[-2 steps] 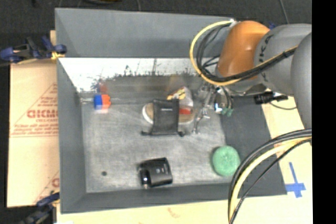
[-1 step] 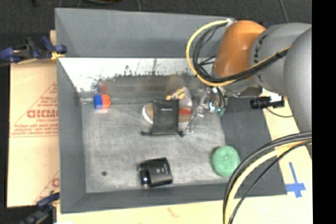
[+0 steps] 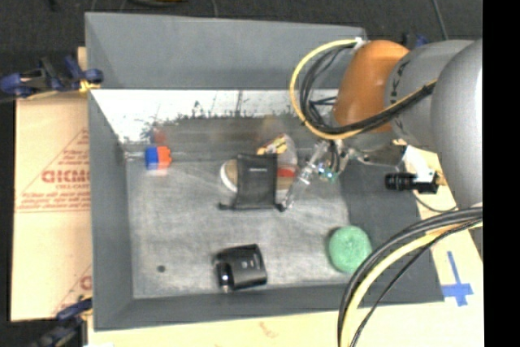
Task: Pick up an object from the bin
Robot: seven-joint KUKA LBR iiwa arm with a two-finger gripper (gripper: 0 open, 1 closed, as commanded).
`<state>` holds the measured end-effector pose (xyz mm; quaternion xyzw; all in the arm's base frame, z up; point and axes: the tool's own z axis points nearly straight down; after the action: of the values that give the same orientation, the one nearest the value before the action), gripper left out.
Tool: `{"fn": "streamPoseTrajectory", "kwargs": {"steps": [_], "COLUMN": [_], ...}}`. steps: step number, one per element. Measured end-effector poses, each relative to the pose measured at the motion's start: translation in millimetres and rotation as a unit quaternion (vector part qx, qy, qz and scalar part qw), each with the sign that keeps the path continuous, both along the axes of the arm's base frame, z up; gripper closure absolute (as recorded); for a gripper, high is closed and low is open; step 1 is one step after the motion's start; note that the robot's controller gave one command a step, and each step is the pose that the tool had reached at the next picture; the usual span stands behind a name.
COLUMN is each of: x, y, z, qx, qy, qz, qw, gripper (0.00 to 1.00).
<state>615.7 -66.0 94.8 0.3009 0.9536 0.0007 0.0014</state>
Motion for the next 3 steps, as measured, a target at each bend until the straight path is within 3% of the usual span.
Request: {"fn": "streamPoseTrajectory", "kwargs": {"steps": [1,2,3], "x": [0.7,21.6,29.9], "y": [-2,31,73], "z": [8,11,6], "qx": [0.000,-0.001,-0.003], "qy": [0.0003,-0.0005,-0.0016], "qz": [-0.060,-0.121,-0.101], "qw": [0.9982,0.9926,0.9949], "gripper": [0.00,0.00,0.00]}}
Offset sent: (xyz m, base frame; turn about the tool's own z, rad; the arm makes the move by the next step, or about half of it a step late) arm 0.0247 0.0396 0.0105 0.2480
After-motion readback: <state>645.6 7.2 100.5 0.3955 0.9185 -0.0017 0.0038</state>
